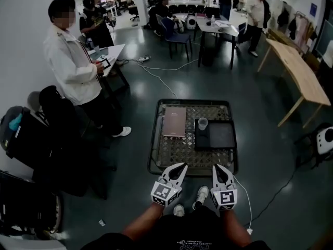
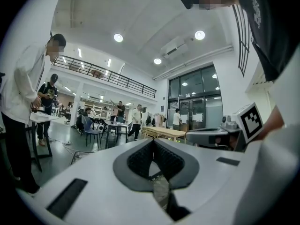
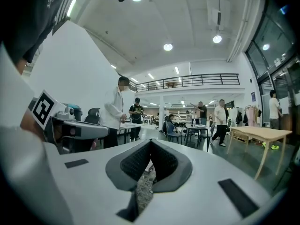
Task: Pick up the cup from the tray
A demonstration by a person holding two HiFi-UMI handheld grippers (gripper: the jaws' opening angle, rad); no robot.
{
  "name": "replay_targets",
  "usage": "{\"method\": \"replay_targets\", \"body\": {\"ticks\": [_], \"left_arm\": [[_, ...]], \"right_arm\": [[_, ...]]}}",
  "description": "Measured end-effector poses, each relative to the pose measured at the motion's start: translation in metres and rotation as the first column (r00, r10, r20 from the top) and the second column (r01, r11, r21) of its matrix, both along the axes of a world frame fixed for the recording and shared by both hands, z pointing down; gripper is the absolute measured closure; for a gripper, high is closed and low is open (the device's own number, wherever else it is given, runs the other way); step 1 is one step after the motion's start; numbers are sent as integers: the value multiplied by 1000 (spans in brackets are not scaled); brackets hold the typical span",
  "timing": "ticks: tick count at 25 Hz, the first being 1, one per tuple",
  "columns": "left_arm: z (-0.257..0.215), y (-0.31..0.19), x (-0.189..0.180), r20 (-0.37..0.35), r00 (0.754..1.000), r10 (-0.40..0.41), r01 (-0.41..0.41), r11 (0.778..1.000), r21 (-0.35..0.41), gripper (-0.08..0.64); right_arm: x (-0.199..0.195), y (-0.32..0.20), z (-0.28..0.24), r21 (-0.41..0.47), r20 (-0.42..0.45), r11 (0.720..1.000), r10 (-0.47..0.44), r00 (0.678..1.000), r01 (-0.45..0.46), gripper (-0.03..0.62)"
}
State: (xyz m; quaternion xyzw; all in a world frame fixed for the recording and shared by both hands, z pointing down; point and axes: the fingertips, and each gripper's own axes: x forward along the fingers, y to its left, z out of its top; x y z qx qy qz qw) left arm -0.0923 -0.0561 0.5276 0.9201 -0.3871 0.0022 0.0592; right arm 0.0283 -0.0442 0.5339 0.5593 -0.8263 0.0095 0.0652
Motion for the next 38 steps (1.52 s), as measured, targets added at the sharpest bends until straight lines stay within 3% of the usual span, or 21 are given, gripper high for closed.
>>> {"method": "replay_targets", "body": {"ticks": [19, 31, 38], "left_arm": [[3, -106, 66, 30, 997, -65, 66, 998, -18, 551], [9, -158, 100, 51, 989, -136, 138, 990, -39, 551], [29, -170, 108, 67, 987, -145, 151, 984, -90, 551]], "right_arm": [[59, -114, -5, -13, -4, 998, -69, 998, 69, 583], [98, -164, 18, -20, 21, 990, -140, 990, 141, 583], [90, -176, 41, -96, 21, 983, -158, 987, 159, 583]]}}
